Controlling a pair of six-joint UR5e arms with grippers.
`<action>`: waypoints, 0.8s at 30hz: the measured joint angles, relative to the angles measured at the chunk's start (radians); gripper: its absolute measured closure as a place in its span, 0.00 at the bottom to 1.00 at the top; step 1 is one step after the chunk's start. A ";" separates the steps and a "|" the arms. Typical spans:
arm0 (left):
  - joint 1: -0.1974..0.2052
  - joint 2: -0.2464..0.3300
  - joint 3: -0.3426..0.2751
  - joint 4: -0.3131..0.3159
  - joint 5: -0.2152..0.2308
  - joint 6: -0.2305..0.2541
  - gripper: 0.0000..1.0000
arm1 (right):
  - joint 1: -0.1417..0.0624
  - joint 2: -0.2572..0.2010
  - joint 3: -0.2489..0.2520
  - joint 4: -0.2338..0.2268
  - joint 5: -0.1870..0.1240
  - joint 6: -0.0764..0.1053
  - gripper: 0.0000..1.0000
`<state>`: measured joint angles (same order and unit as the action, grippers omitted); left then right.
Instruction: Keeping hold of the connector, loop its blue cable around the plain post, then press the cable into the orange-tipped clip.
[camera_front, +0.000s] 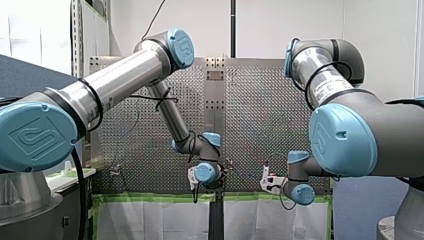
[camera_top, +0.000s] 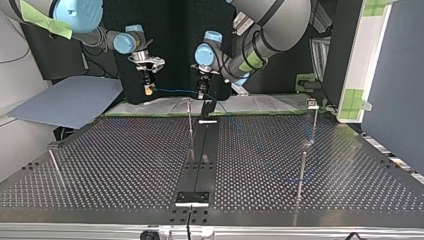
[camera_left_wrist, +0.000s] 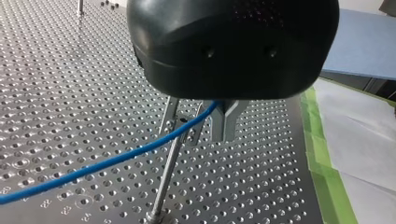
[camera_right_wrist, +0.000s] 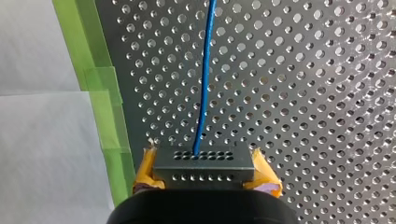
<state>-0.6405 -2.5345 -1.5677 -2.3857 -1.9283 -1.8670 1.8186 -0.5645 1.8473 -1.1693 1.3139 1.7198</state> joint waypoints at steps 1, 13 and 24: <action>0.000 0.000 0.001 -0.001 0.000 0.000 1.00 | 0.000 0.000 -0.005 0.003 0.000 -0.002 1.00; 0.004 0.001 0.015 -0.012 0.000 0.001 1.00 | -0.001 -0.002 -0.050 0.063 0.013 -0.051 1.00; 0.004 0.001 0.024 -0.035 -0.003 0.012 1.00 | -0.001 -0.005 -0.056 0.070 0.009 -0.072 1.00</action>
<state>-0.6370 -2.5333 -1.5433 -2.4202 -1.9312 -1.8547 1.8176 -0.5695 1.7916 -1.0995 1.3229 1.6475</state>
